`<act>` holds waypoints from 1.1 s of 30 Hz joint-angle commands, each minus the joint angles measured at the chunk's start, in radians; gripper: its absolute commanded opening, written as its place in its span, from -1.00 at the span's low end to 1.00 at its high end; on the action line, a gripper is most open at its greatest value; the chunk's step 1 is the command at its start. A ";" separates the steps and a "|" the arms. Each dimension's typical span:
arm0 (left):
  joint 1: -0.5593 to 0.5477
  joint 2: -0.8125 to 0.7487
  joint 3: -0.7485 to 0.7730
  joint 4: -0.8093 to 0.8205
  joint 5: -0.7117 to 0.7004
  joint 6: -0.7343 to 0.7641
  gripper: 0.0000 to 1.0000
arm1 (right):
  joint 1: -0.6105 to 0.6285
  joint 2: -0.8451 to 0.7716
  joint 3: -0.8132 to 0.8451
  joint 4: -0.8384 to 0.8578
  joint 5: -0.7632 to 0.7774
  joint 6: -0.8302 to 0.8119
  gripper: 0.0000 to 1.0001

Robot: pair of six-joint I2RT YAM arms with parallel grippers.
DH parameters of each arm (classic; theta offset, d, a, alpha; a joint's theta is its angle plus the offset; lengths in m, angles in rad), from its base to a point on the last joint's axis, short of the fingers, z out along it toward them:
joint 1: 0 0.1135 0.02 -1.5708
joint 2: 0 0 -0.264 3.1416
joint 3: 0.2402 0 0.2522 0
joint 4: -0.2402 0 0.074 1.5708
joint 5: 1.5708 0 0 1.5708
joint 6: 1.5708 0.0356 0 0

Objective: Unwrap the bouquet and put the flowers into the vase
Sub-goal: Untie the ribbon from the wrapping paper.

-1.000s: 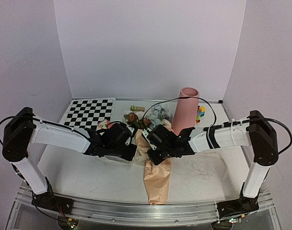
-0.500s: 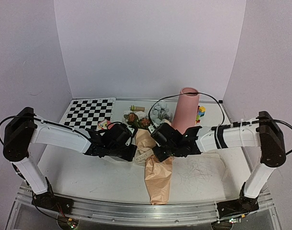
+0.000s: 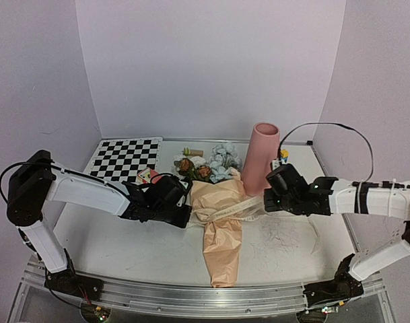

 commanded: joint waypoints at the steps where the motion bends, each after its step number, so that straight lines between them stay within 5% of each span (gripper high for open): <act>1: -0.001 0.012 0.015 -0.012 -0.016 -0.048 -1.00 | -0.062 -0.136 -0.099 -0.045 -0.004 0.121 -0.99; 5: -0.002 0.013 0.007 -0.012 -0.010 -0.083 -0.95 | -0.064 -0.154 -0.123 -0.028 -0.084 0.072 -0.05; 8: -0.002 0.008 0.010 -0.012 -0.010 -0.096 -0.78 | -0.064 -0.159 -0.119 0.023 -0.232 -0.018 0.11; 12: -0.001 -0.012 0.020 -0.013 -0.003 -0.119 -0.50 | -0.064 -0.145 -0.076 0.046 -0.423 -0.097 0.15; 19: -0.002 -0.067 0.006 -0.013 -0.010 -0.119 -0.42 | -0.046 -0.034 0.026 0.071 -0.631 -0.053 0.17; 25: -0.001 -0.116 -0.069 0.014 -0.093 -0.044 -0.34 | 0.151 0.157 0.119 0.140 -0.344 0.144 0.33; 33: -0.001 -0.184 -0.132 0.038 -0.019 -0.034 -0.35 | 0.200 0.380 0.288 0.103 -0.260 0.338 0.43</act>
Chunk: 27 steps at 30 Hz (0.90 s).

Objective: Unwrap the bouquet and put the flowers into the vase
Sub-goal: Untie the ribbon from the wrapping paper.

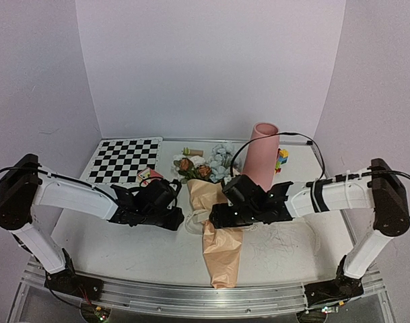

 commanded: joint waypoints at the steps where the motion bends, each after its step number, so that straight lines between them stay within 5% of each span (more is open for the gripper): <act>1: 0.001 -0.095 -0.039 0.049 0.024 0.042 -0.35 | 0.000 0.039 0.083 -0.048 0.117 0.199 0.45; 10: 0.001 -0.185 -0.071 0.052 -0.012 0.162 -0.33 | 0.032 0.172 0.199 -0.075 0.233 0.494 0.46; 14: 0.002 -0.208 -0.080 0.051 -0.028 0.171 -0.34 | 0.033 0.226 0.279 -0.191 0.281 0.600 0.31; 17: 0.001 -0.241 -0.102 0.052 -0.032 0.150 -0.34 | 0.038 0.209 0.277 -0.229 0.329 0.650 0.03; 23: 0.002 -0.312 -0.157 0.050 -0.044 0.115 -0.33 | 0.041 0.099 0.211 -0.238 0.369 0.635 -0.92; 27: 0.002 -0.344 -0.179 0.051 -0.022 0.099 -0.32 | 0.041 0.013 0.176 -0.249 0.386 0.569 -1.00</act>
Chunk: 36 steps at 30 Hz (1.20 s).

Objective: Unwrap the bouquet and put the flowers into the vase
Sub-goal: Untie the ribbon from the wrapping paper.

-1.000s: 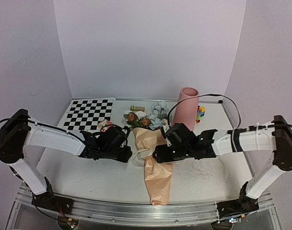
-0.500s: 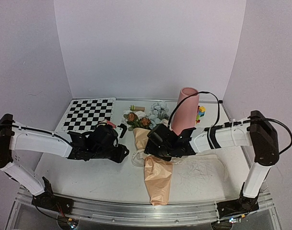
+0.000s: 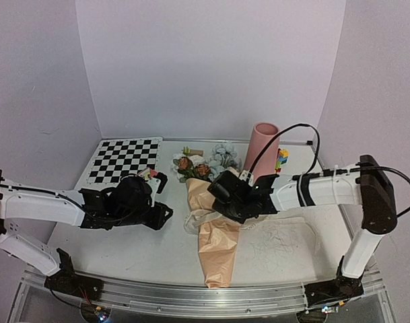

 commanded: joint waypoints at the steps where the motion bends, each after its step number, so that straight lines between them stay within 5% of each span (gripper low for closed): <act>1: 0.002 -0.047 -0.014 0.026 0.022 -0.020 -0.32 | 0.006 -0.144 -0.037 -0.073 0.084 -0.068 -1.00; 9: 0.000 -0.007 0.050 0.053 0.216 0.019 -0.14 | -0.043 -0.378 -0.150 -0.108 0.117 -0.248 -1.00; 17: -0.004 0.095 0.159 0.052 0.271 0.032 -0.06 | -0.273 -0.606 -0.305 -0.162 0.018 -0.382 -0.91; 21: -0.004 0.114 0.176 0.045 0.235 0.014 -0.06 | -0.344 -0.647 -0.330 -0.165 0.039 -0.484 -0.52; 25: -0.004 0.112 0.174 0.039 0.163 -0.016 -0.06 | -0.449 -0.609 -0.317 -0.175 0.078 -0.534 -0.57; 28: -0.004 0.111 0.168 0.033 0.132 -0.036 -0.07 | -0.539 -0.581 -0.310 -0.185 0.103 -0.527 -0.84; 29: -0.004 0.107 0.164 0.028 0.118 -0.049 -0.07 | -0.565 -0.565 -0.301 -0.185 0.095 -0.533 -0.79; 30: -0.004 0.104 0.159 0.026 0.106 -0.059 -0.07 | -0.597 -0.550 -0.293 -0.185 0.087 -0.540 -0.53; 32: -0.004 0.089 0.146 0.024 0.089 -0.074 -0.07 | -0.632 -0.520 -0.276 -0.185 0.052 -0.564 0.26; 36: -0.004 0.064 0.133 0.016 0.062 -0.081 -0.07 | -0.656 -0.500 -0.301 -0.190 -0.013 -0.564 0.38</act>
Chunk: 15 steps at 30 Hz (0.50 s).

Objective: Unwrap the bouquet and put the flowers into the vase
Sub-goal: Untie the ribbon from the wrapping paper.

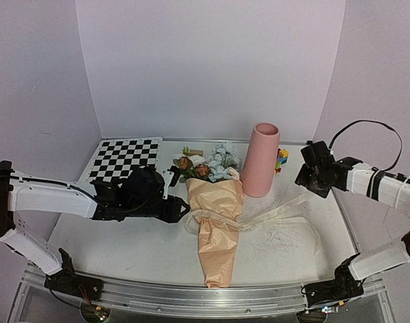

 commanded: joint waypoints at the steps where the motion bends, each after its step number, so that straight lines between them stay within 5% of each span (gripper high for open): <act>1: -0.003 -0.050 -0.001 -0.008 -0.064 -0.025 -0.07 | -0.013 0.007 -0.005 -0.051 -0.068 -0.002 0.38; 3: -0.003 -0.061 0.001 -0.014 -0.079 -0.023 -0.07 | -0.013 -0.012 -0.043 -0.063 -0.092 0.031 0.40; 7: -0.003 -0.079 -0.002 -0.018 -0.099 -0.022 -0.07 | -0.028 -0.071 -0.127 -0.069 -0.070 0.035 0.92; 15: -0.003 -0.056 0.006 -0.018 -0.087 -0.010 -0.08 | -0.138 -0.018 -0.046 -0.029 -0.249 -0.072 0.97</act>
